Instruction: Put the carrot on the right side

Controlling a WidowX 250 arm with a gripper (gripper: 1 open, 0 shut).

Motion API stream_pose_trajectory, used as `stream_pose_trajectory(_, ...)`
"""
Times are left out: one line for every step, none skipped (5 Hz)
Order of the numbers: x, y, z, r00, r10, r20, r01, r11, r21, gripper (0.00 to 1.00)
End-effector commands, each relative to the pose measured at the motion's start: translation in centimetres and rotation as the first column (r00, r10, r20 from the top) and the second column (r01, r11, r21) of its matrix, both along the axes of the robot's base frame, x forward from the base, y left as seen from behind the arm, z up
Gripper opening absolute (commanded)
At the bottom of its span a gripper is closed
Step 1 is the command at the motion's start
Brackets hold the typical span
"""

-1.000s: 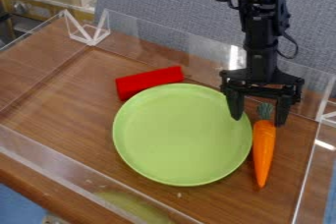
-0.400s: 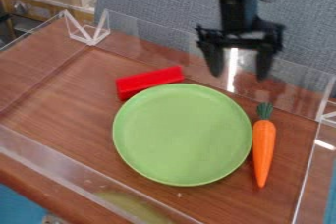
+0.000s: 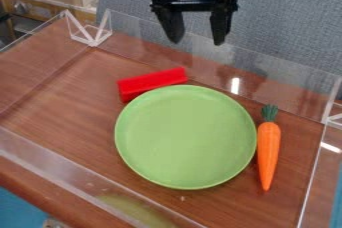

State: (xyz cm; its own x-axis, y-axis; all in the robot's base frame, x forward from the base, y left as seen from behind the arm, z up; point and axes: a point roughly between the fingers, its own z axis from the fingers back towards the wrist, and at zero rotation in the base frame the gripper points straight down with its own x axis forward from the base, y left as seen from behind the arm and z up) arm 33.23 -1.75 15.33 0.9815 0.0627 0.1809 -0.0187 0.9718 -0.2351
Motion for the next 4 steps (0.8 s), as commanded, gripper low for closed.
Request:
stream_pose_trajectory(0.1,-0.4,1.5,0.996,-0.025,0.081,0.024,0.999,0.024,1.0)
stream_pose_trajectory(0.4,-0.5,0.5,0.997,-0.031,0.07,0.029,0.999,0.035,1.0)
stream_pose_trajectory(0.8,-0.5,-0.5,0.998,-0.037,0.058,0.034,0.998,0.046,1.0)
stream_pose_trajectory(1.3,-0.8,-1.4,0.997,-0.053,0.059,0.049,0.997,0.062,1.0)
